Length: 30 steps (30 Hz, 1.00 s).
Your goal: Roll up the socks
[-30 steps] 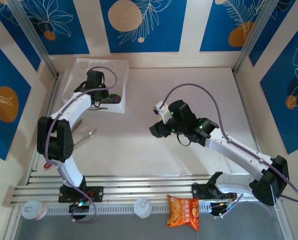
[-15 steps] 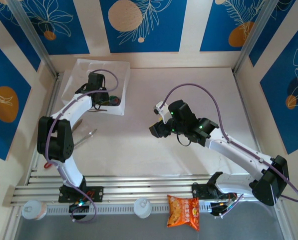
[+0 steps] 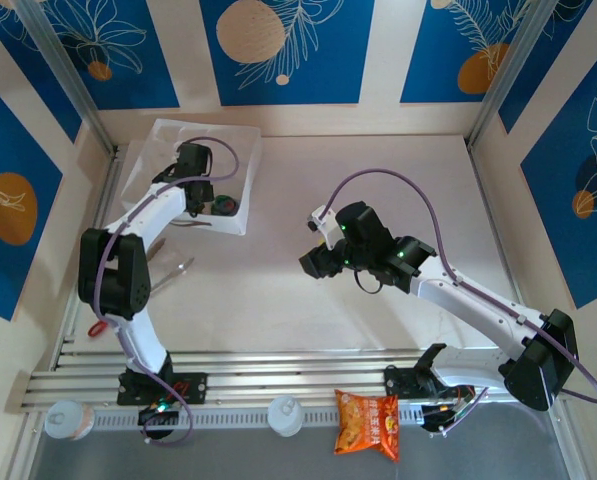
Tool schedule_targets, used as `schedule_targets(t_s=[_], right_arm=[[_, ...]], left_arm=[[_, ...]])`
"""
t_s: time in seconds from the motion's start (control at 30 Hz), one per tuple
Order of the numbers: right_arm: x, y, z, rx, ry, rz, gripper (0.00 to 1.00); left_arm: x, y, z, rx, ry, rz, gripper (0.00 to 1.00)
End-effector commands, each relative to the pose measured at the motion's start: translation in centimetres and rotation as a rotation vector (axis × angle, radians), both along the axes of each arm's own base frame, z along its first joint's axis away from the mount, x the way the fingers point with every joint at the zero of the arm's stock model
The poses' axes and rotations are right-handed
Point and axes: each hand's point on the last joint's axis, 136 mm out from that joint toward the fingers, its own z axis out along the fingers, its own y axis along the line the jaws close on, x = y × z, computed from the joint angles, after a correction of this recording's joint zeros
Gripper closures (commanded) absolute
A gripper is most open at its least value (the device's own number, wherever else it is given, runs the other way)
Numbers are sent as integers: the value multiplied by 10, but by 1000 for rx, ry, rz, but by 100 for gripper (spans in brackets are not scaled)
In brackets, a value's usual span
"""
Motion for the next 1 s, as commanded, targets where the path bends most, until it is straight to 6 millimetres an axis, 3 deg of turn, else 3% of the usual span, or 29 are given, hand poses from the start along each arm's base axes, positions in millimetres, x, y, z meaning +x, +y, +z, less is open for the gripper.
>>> schedule_targets(t_s=[0.0,0.33,0.73,0.97], right_arm=[[-7,3,-7,3,38,17,40],[-8,4,-11,7,55,13,40],[-8,6,-12,16,66,19,40],[-8,6,-12,25,63,15,40]], left_arm=[[5,-2,5,68,-13,-17,100],[-22,-26,-7,16,-12,-33,100],[-44,-27,-26,-24,53,15,100],[-57,-29,-56,-62,134,44,100]])
